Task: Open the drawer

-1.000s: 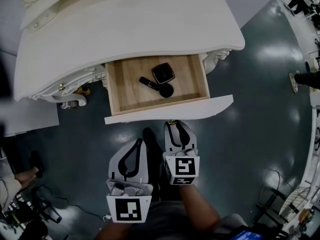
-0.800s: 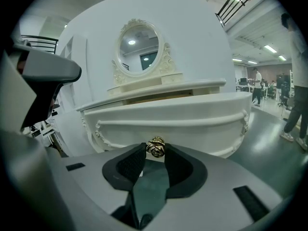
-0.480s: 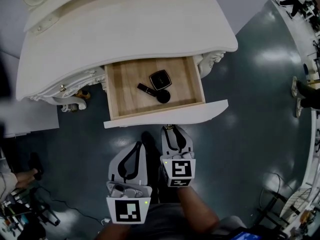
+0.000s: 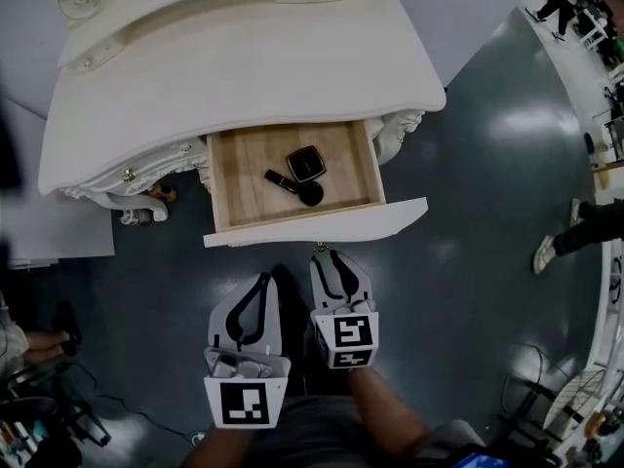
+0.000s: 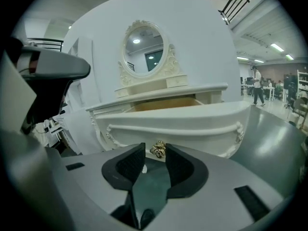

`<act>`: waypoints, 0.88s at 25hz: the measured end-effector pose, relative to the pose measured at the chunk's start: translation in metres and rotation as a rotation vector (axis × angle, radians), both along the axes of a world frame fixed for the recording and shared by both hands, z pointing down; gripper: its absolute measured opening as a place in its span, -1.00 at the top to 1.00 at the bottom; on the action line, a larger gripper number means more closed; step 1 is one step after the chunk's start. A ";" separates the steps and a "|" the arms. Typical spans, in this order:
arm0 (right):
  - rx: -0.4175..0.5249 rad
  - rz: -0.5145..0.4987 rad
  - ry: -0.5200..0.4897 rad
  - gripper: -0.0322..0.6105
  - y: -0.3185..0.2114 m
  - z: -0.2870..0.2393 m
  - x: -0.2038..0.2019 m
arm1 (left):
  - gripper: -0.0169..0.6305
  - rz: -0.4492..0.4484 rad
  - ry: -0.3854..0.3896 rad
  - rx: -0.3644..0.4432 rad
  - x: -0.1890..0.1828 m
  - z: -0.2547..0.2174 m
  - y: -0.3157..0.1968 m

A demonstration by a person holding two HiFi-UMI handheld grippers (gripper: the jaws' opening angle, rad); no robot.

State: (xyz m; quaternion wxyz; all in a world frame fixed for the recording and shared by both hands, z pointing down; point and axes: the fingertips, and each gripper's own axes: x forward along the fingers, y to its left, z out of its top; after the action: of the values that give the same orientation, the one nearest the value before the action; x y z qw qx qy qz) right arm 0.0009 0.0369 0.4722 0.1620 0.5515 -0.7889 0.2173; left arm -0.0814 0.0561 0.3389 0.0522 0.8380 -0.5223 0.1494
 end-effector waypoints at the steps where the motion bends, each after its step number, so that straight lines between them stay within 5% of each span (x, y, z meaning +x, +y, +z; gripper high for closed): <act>1: 0.013 -0.013 0.004 0.51 0.003 -0.012 0.000 | 0.90 -0.001 0.005 0.011 0.001 -0.008 0.000; 6: 0.161 -0.069 -0.008 0.58 -0.002 -0.107 -0.008 | 0.90 -0.034 0.041 0.046 -0.004 -0.058 -0.010; 12: 0.358 -0.097 0.010 0.81 0.012 -0.217 -0.007 | 0.90 -0.101 0.088 0.180 -0.014 -0.126 -0.001; 22: 0.517 -0.091 0.046 0.86 0.035 -0.279 0.011 | 0.90 -0.119 0.099 0.273 -0.018 -0.169 0.023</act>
State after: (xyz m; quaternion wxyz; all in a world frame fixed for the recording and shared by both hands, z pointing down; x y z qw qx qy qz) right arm 0.0121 0.0722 0.1933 0.0431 0.5433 -0.8384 -0.0117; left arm -0.0992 0.0786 0.1696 -0.0278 0.8111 -0.5834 0.0322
